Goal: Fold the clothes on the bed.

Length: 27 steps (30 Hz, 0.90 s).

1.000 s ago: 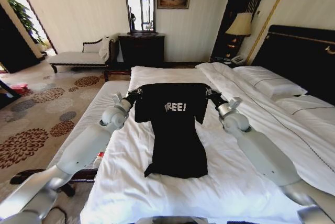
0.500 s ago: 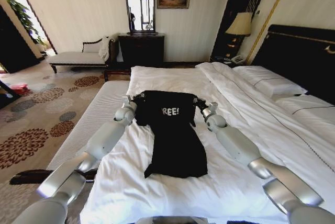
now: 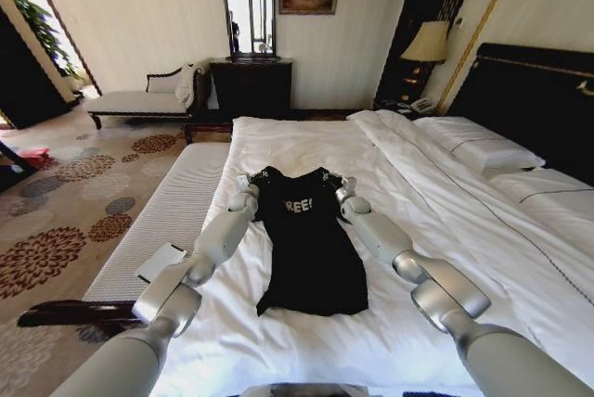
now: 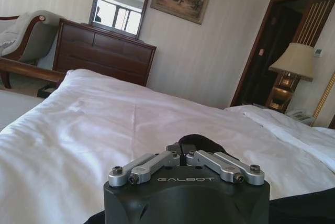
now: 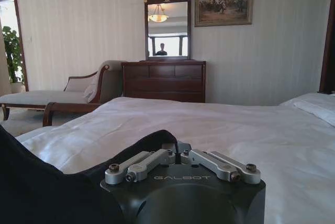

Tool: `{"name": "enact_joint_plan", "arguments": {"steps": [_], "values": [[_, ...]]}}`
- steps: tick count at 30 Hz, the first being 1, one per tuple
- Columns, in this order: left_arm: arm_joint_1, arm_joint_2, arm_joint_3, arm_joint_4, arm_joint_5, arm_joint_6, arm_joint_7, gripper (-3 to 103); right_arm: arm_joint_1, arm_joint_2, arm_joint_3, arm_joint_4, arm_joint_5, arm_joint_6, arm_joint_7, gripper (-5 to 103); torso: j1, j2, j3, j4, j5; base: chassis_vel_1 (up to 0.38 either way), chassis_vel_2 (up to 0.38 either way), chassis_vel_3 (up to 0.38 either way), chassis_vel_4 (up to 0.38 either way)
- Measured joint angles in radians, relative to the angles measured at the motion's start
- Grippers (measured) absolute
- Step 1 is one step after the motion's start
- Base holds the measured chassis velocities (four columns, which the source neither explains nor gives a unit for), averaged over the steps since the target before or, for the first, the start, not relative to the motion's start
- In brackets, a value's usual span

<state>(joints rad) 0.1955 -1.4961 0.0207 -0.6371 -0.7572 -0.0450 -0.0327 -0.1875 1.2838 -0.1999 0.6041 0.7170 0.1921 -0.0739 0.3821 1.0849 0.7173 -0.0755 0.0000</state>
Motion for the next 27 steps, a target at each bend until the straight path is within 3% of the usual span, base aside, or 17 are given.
{"name": "enact_joint_plan", "arguments": {"steps": [5,19,23,25,27], "values": [[-0.013,-0.016,-0.018,0.059,0.016,-0.001,-0.002,0,0.007,0.019,0.03,-0.052,-0.021,-0.005,0.015,0,0.0,0.0,0.0,0.0004,0.0,0.0,0.0,0.0,0.0],[-0.01,-0.017,-0.064,0.085,0.048,0.014,-0.022,0,0.032,0.061,0.082,-0.144,-0.076,-0.024,0.035,-3,0.0,0.0,0.0,0.0004,-0.0001,0.0,0.0,0.0,0.0],[0.004,-0.035,-0.062,0.079,0.069,0.024,-0.034,0,0.028,0.061,0.077,-0.135,-0.082,-0.036,0.026,12,0.0,0.0,0.0,0.0004,-0.0001,0.0,0.0,0.0,0.0],[0.01,-0.048,-0.065,0.073,0.086,0.064,-0.045,-1,0.026,0.059,0.07,-0.128,-0.081,-0.045,0.02,22,0.0,0.0,0.0,0.0,-0.0001,0.0,0.0,0.0,0.0],[0.011,-0.05,-0.065,0.072,0.091,0.074,-0.047,4,0.025,0.059,0.069,-0.126,-0.081,-0.048,0.02,22,0.0,0.0,0.0,-0.0001,-0.0001,0.0,0.0,0.0,0.0]]}}
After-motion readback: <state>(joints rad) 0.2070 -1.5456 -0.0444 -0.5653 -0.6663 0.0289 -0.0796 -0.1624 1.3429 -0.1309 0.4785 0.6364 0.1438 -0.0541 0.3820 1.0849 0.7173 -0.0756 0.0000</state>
